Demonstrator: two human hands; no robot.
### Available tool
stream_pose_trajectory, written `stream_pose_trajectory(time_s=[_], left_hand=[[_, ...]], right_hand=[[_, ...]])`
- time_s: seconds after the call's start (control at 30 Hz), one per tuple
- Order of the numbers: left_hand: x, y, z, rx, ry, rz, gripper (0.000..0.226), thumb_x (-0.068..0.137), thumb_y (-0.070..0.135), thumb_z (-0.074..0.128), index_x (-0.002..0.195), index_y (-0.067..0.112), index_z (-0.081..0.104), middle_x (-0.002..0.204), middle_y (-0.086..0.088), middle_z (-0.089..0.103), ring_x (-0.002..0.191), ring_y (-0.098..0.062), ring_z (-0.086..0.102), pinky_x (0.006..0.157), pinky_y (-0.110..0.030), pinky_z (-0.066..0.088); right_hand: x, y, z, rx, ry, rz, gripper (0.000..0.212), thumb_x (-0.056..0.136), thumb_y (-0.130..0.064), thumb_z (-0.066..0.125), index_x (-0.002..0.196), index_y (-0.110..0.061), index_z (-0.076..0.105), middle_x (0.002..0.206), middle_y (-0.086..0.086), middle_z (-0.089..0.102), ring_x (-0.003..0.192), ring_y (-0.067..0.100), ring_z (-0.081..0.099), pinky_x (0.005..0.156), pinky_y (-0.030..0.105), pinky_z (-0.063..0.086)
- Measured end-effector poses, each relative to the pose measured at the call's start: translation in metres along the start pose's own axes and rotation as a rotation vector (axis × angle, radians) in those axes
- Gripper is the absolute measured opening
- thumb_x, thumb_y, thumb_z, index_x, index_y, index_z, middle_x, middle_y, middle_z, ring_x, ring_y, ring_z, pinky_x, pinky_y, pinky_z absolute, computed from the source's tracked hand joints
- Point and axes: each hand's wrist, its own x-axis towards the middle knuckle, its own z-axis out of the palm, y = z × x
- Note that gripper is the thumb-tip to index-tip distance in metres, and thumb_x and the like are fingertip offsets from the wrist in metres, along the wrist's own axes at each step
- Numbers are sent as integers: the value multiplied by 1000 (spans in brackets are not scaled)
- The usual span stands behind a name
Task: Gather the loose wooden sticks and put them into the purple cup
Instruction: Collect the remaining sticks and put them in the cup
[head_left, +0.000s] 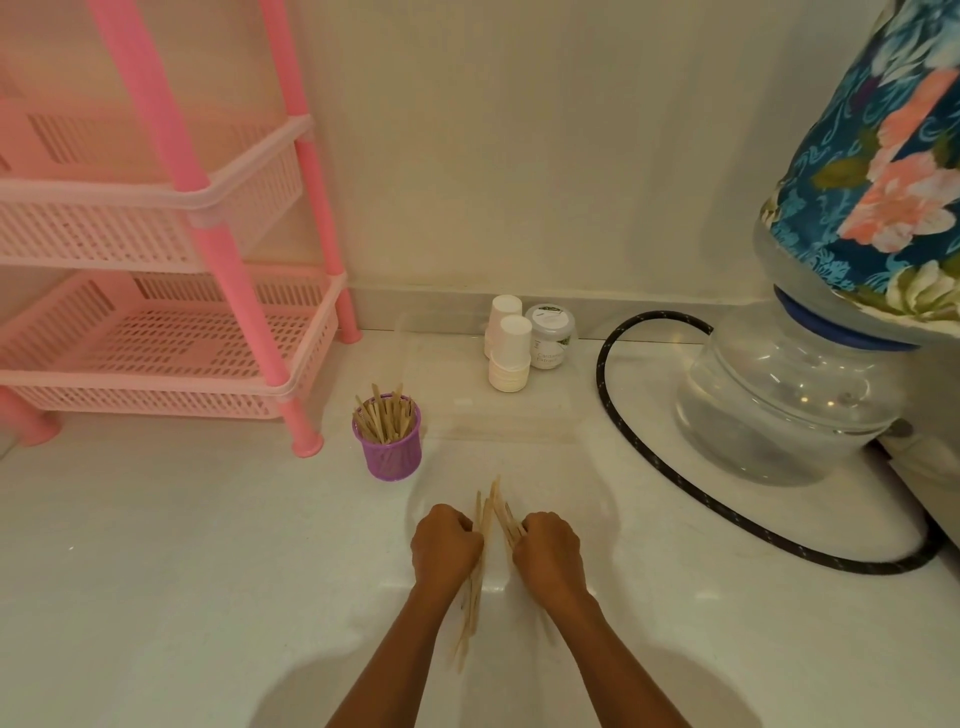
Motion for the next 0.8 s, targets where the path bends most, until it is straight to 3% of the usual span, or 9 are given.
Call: stream_pose_trajectory(time_s=[0.1,0.2,0.3,0.43,0.57,0.63,0.73,0.8], left_hand=[[1,-1,-6,-68,-22,6,11,83,11,63,85,16,73,76,3,65,62,-5,55,55,-17,41],[2,-3,-12,-189,-33,-12,18,84,16,68,99,14,76,94,0,73,81,-15,68,72,-28,54],[3,-6,-17,-316,-36,-19,19,84,20,72,102,15,75,95,0,74,86,-18,69,86,-40,57],[3,-6,-34,-446,36,60,13,85,16,70,97,16,77,86,2,75,82,-17,71,85,-44,58],[2,6,-74,-623,232,174,17,85,13,70,100,16,76,84,5,74,81,-12,71,81,-32,59],[5,11,-96,-728,294,224,20,85,13,69,104,18,75,89,5,75,85,-8,71,79,-20,56],[16,18,-124,-811,403,282,19,86,12,68,102,17,76,91,6,76,91,-8,70,81,-18,53],[25,22,-137,-826,488,269,17,87,10,68,102,15,75,88,8,74,86,-7,70,74,-12,53]], right_hand=[[2,1,-6,98,-19,33,30,90,-10,51,61,-11,54,59,-2,47,50,8,41,48,18,32],[1,-2,-17,252,-37,17,24,92,-17,55,76,-9,72,67,3,63,61,17,57,60,26,45],[-2,-8,-29,381,-41,12,16,91,-21,62,94,-15,76,87,2,74,82,18,68,77,29,53],[-4,-29,-45,551,-11,-42,11,86,-23,66,88,-23,77,77,-4,74,77,14,69,81,37,57],[0,-67,-58,843,-14,-134,16,86,-22,68,76,-34,72,79,-2,76,80,12,73,85,39,58],[6,-87,-60,961,2,-205,13,86,-19,68,84,-31,74,82,-1,77,84,13,73,87,40,57],[17,-119,-62,1087,58,-311,15,88,-13,66,96,-21,75,89,3,77,89,16,73,88,38,57],[25,-138,-61,1124,90,-367,19,89,-12,65,92,-28,74,91,3,76,89,17,72,87,37,57]])
